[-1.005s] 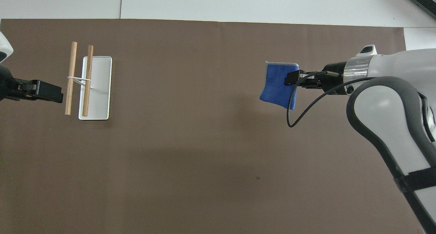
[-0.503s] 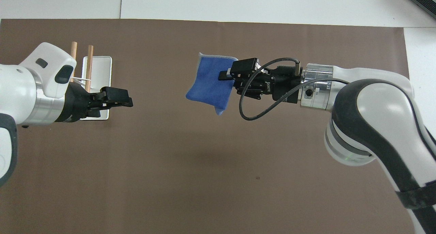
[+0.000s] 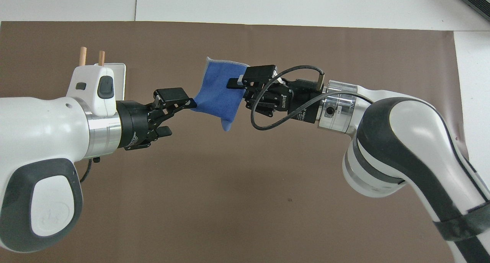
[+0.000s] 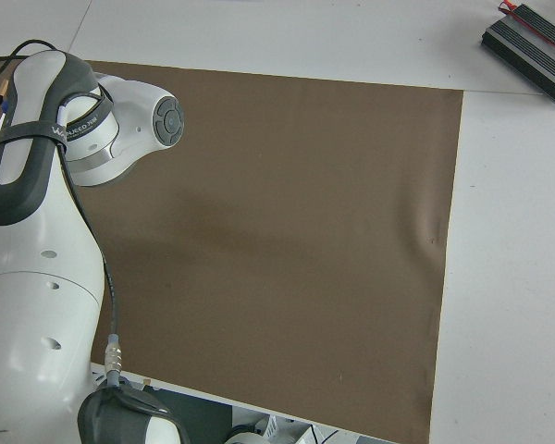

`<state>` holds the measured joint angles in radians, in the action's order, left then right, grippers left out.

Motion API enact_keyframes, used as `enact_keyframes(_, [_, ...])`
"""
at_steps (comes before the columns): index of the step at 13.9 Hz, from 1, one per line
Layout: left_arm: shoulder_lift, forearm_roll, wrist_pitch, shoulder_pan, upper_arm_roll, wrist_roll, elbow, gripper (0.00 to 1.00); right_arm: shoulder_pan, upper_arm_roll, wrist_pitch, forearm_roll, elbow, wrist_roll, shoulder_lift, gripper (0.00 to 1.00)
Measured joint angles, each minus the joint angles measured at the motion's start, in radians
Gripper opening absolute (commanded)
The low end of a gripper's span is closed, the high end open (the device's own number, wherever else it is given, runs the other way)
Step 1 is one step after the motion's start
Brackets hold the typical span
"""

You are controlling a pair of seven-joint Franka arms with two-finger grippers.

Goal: Right arm passes towel to left arm to hang
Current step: 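Grasp the towel with the left gripper beside the right gripper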

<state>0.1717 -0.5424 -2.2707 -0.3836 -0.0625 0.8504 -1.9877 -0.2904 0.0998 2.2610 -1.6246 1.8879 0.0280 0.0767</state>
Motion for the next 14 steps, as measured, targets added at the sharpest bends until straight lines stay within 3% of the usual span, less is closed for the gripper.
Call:
enact_keyframes(5, [-0.001,-0.006,-0.325,-0.114,-0.001,0.295,-0.067,1.00,0.000,0.000,0.001,0.000,0.015,0.000,-0.006,0.00])
enact_keyframes(7, [-0.003,-0.006,-0.386,-0.123,0.000,0.365,-0.083,1.00,0.000,0.000,0.001,0.000,0.019,0.000,-0.008,0.00])
enact_keyframes(8, [-0.004,-0.006,-0.398,-0.123,0.001,0.380,-0.085,0.93,0.000,0.000,0.001,0.000,0.021,0.000,-0.010,0.00])
enact_keyframes(11, [-0.007,-0.006,-0.406,-0.123,0.003,0.397,-0.087,0.15,0.000,0.000,0.002,0.000,0.026,0.000,-0.014,0.00])
enact_keyframes(12, [-0.008,-0.006,-0.406,-0.123,0.003,0.400,-0.087,0.00,0.000,0.000,0.002,0.000,0.027,0.000,-0.014,0.00])
enact_keyframes(14, [-0.010,-0.006,-0.408,-0.123,0.003,0.400,-0.087,0.00,0.000,0.000,0.017,0.000,0.028,0.000,-0.014,0.00])
